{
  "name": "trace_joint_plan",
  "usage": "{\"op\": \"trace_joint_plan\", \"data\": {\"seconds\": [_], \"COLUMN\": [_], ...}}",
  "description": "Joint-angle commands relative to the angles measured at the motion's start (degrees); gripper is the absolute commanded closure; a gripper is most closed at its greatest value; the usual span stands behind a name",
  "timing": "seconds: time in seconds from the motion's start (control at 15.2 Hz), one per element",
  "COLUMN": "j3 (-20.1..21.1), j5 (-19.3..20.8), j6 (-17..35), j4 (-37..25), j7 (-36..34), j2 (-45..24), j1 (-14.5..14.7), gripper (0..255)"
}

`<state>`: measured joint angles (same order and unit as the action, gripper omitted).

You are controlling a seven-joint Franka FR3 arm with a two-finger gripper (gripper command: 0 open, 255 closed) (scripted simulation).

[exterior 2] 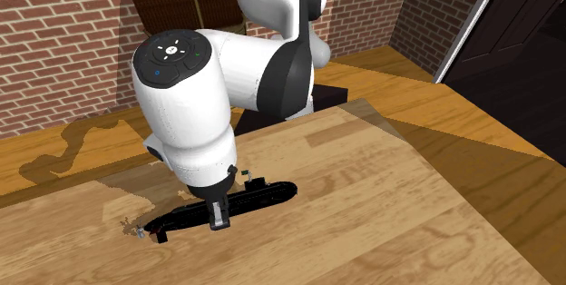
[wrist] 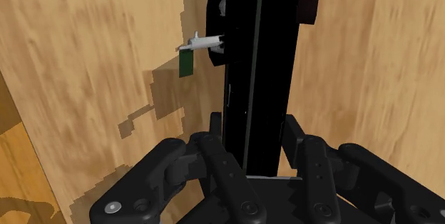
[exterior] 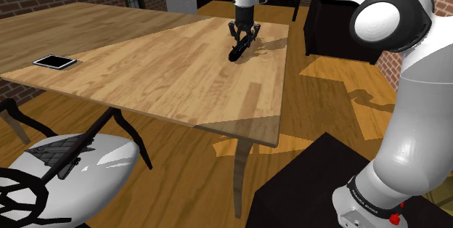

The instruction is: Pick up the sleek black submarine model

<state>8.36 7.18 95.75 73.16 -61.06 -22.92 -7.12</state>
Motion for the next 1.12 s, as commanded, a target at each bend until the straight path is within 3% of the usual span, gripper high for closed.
{"op": "trace_joint_plan", "data": {"seconds": [0.0, 0.33, 1.06], "j3": [0.0, 0.0, 0.0], "j5": [0.0, 0.0, 0.4], "j6": [0.0, 0.0, -10.4], "j4": [0.1, -0.1, -13.6], "j7": [0.0, 0.0, 0.7], "j2": [0.0, -0.1, -3.2], "j1": [0.0, 0.0, 0.9], "gripper": [255, 255, 255]}}
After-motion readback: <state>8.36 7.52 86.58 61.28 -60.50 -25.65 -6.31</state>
